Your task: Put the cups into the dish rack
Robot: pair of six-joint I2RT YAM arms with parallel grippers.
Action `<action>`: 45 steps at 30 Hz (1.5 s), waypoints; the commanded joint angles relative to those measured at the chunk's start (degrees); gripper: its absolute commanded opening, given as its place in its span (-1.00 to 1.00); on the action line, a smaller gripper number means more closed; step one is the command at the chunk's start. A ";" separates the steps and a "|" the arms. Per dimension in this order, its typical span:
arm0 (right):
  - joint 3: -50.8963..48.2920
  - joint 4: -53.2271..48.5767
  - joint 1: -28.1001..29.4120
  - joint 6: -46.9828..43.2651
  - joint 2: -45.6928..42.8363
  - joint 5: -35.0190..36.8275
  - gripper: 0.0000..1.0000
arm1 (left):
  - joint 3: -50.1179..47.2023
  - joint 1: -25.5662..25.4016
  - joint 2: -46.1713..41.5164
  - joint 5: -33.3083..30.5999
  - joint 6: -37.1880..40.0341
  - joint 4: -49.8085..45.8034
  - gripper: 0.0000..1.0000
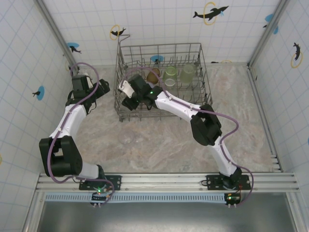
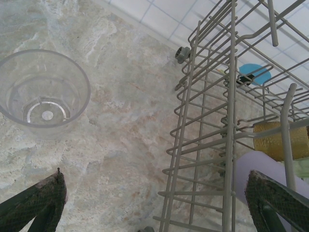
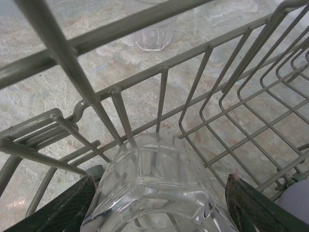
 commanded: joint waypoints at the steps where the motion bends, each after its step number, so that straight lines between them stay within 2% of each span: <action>1: 2.84 -2.47 1.27 -2.89 1.40 1.32 0.26 | 0.05 0.18 0.89 1.34 -0.85 1.00 0.95; 3: 2.83 -2.72 1.63 -3.30 1.40 1.58 0.41 | 0.06 0.20 0.88 1.28 -0.87 0.96 0.95; 11: 2.93 -2.42 1.78 -2.30 1.40 0.88 0.65 | 0.07 0.20 1.26 1.65 -0.88 0.95 0.95; 19: 2.93 -2.45 1.74 -0.82 0.93 0.46 0.70 | 0.06 0.20 1.26 1.68 -0.92 0.92 0.95; 29: 2.19 -0.66 1.22 3.01 -3.70 -0.55 0.79 | 0.06 0.19 1.36 1.27 -0.93 0.96 0.95; 30: 1.69 -0.31 1.08 3.43 -4.24 -0.76 0.80 | 0.07 0.16 1.48 1.25 -0.89 0.93 0.94; 31: 1.02 0.23 0.88 3.99 -4.94 -0.78 0.93 | 0.06 0.18 1.48 1.30 -0.89 0.95 0.95; 32: 0.00 1.13 0.62 4.52 -5.71 -0.91 0.96 | 0.11 0.20 1.55 1.46 -0.90 0.96 0.95; 39: -7.58 8.17 -1.98 8.85 -11.17 -4.33 0.99 | 0.06 0.20 1.39 1.08 -0.89 0.94 0.95; 45: -11.42 10.57 -3.23 9.60 -14.38 -4.59 0.99 | 0.07 0.18 1.32 1.04 -0.92 0.97 0.95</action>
